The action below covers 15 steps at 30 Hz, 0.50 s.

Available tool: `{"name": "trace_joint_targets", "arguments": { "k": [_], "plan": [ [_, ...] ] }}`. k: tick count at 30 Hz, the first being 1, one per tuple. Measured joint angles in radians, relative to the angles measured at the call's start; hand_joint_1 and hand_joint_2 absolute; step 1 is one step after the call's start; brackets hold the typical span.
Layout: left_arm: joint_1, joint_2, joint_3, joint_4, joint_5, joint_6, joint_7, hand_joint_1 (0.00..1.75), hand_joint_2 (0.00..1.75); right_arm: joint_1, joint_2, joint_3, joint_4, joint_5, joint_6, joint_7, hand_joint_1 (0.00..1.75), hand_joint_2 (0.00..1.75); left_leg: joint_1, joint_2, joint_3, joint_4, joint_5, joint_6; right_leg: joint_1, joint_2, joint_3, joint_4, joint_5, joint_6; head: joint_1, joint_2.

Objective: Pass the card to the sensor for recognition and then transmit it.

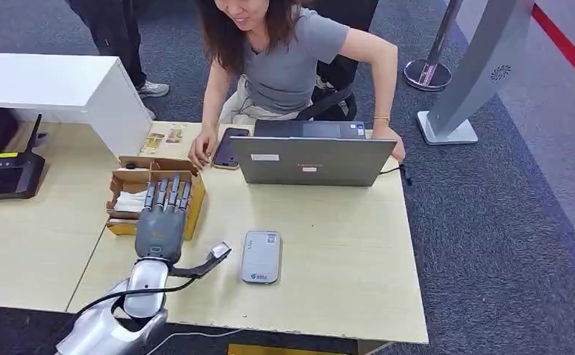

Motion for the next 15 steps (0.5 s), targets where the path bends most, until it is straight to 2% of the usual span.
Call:
{"name": "trace_joint_targets", "arguments": {
  "k": [10,15],
  "plan": [
    [0.019,0.007,-0.058,-0.104,0.000,-0.081,0.022,0.00,1.75,0.000,0.000,-0.005,0.000,-0.017,-0.018,0.000,0.00,0.00,0.000,0.000,0.000,0.000,0.000,0.000,0.000,0.000,0.000,0.000,0.000,0.000,0.000,0.000],
    [0.045,0.011,-0.068,-0.139,0.000,-0.097,0.024,0.00,1.75,0.000,0.000,-0.009,0.000,-0.019,-0.021,0.003,0.00,0.00,0.000,0.000,0.000,0.000,0.000,0.000,0.000,0.000,0.000,0.000,0.000,0.000,0.000,0.000]
  ]
}}
